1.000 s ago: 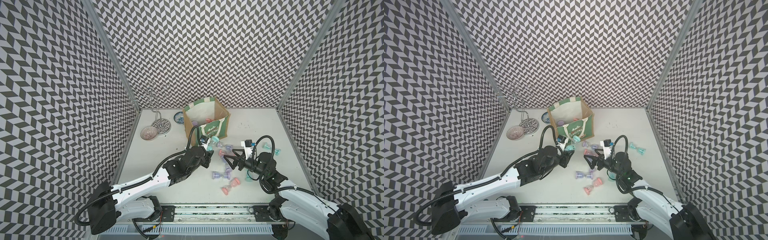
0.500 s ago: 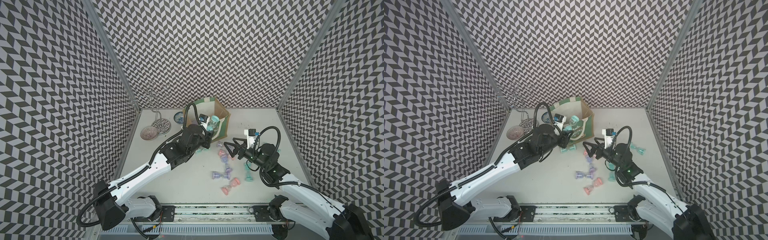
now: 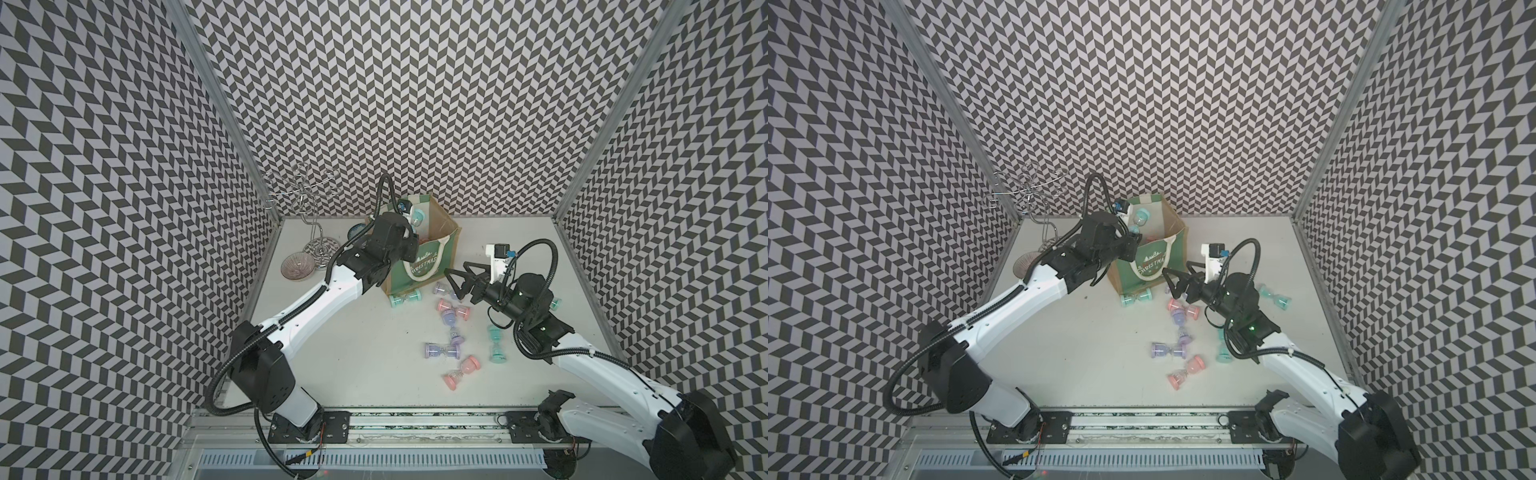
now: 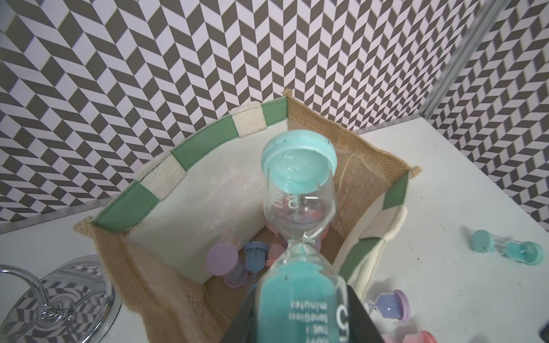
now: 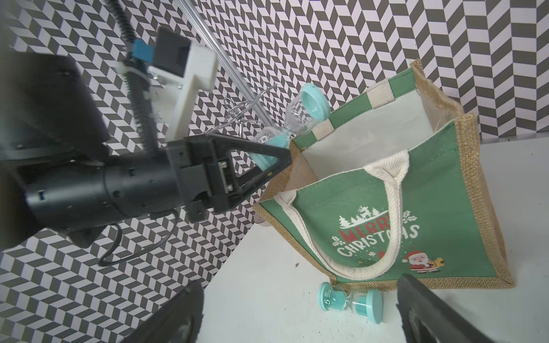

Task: Put the hourglass into the canvas bag
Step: Place the hourglass in the canvas bag.

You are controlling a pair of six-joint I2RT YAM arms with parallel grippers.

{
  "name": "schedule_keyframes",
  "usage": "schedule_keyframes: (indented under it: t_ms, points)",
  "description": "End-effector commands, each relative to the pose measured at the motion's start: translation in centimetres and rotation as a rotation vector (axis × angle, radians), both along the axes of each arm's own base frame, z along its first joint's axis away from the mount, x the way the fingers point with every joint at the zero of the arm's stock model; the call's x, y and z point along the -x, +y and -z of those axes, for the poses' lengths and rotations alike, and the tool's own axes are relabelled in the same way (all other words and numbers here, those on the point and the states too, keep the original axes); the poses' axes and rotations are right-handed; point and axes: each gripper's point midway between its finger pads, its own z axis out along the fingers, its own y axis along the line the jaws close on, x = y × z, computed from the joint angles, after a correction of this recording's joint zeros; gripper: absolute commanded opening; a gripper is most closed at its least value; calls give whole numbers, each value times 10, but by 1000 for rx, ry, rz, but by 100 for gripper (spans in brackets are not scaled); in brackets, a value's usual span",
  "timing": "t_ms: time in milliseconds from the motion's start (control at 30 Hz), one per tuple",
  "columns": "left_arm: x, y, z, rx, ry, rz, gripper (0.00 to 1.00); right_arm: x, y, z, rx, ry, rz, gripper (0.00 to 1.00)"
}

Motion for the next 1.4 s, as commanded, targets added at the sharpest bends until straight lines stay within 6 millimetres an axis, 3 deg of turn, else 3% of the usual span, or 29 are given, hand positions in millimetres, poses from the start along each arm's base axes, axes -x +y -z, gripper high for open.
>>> schedule_keyframes:
  t_ms: [0, 333, 533, 1000, 1367]
  points:
    - [-24, 1, -9, -20, -21, -2, 26, -7, 0, -24, -20, -89, 15, 99]
    - [-85, 4, 37, -69, 60, -4, 27, -22, 4, -16, 11, -69, 5, 99]
    - [-108, 8, 67, -106, 106, 2, 27, -26, 2, -9, 17, -55, 11, 99]
    - [-124, 15, 131, -178, 211, -7, 32, -28, 0, -5, 14, -39, 14, 99]
    - [-123, 21, 142, -221, 218, -14, 43, -29, -2, -4, 22, -30, 21, 99]
